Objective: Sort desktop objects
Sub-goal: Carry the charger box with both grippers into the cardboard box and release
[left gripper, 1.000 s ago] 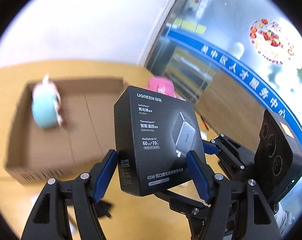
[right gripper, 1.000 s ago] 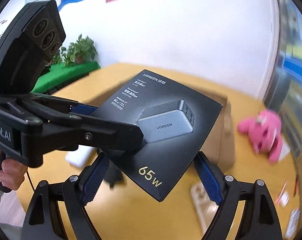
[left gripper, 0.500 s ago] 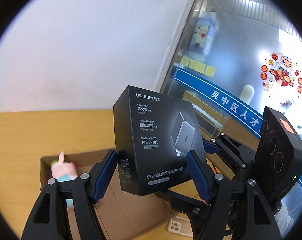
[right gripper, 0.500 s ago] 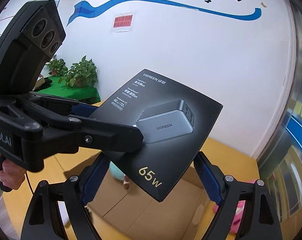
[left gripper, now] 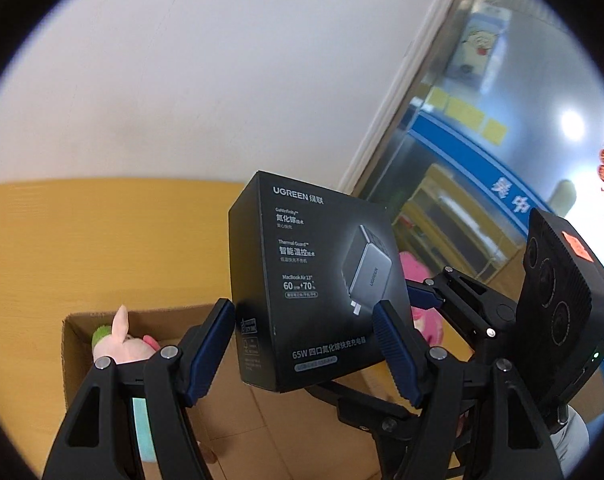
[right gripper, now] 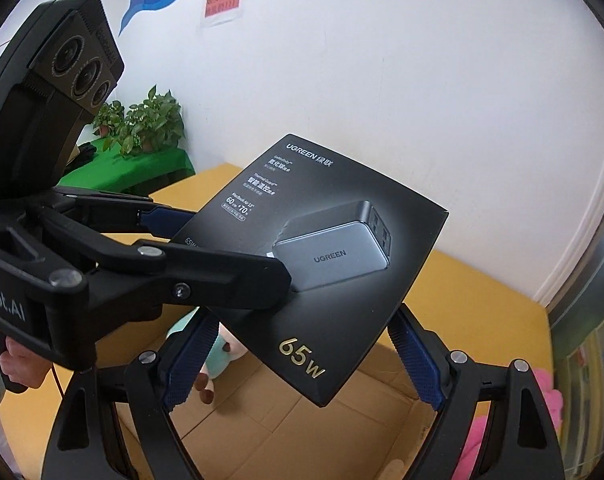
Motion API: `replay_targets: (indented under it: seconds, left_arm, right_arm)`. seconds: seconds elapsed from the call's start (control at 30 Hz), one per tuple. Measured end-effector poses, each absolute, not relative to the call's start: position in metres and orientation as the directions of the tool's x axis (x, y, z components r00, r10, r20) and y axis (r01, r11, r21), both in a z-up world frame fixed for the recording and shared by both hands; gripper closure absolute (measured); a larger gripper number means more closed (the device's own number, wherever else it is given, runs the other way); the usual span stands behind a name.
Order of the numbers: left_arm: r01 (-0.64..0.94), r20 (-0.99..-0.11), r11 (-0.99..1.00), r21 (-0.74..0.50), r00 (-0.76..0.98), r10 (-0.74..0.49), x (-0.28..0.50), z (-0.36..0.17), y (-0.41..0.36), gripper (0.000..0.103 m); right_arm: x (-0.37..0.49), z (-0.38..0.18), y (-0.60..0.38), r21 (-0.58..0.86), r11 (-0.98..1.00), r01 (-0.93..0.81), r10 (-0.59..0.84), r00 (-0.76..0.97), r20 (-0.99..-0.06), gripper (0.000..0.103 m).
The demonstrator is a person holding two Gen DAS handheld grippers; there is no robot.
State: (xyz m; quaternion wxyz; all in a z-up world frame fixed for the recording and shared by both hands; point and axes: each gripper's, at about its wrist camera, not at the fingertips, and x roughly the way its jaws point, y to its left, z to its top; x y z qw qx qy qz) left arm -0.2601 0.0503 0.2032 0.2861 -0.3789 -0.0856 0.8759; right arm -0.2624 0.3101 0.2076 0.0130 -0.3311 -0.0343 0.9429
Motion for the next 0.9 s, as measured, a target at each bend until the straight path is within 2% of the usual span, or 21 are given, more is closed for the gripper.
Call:
replay_targets:
  seconds: [0.27,0.43,0.63,0.8,0.9]
  left_arm:
    - [-0.258,-0.758,-0.868,-0.425,-0.423,0.497,-0.320,0.081,0.051,0.033]
    - [-0.230,-0.808,-0.877,-0.421,-0.343,0.478,-0.331,0.036,0.060,0.033]
    - [-0.206,-0.887,-0.939,-0.277,-0.321,0.332,-0.339,0.022,0.082,0.033]
    - [-0.156,-0.928,-0.976,-0.152,-0.317,0.195,-0.338,0.021,0.088,0.035]
    - [-0.116,-0.914,-0.977,-0.177,-0.349,0.207,-0.334,0.034,0.077,0.035]
  right_arm:
    - [-0.332,0.083,0.347,0.100,-0.995,0.009,-0.082,-0.651,-0.755,0.017]
    - [-0.347,0.018,0.358,0.161,-0.987,-0.003,-0.131,-0.570,-0.811,0.017]
    - [-0.356,-0.020,0.359,0.187,-0.982,-0.016,-0.155,-0.496,-0.854,0.017]
    - [-0.355,-0.028,0.345,0.246,-0.968,-0.043,-0.191,-0.508,-0.840,0.017]
    - [-0.353,-0.027,0.339,0.228,-0.972,-0.064,-0.168,-0.491,-0.855,0.015]
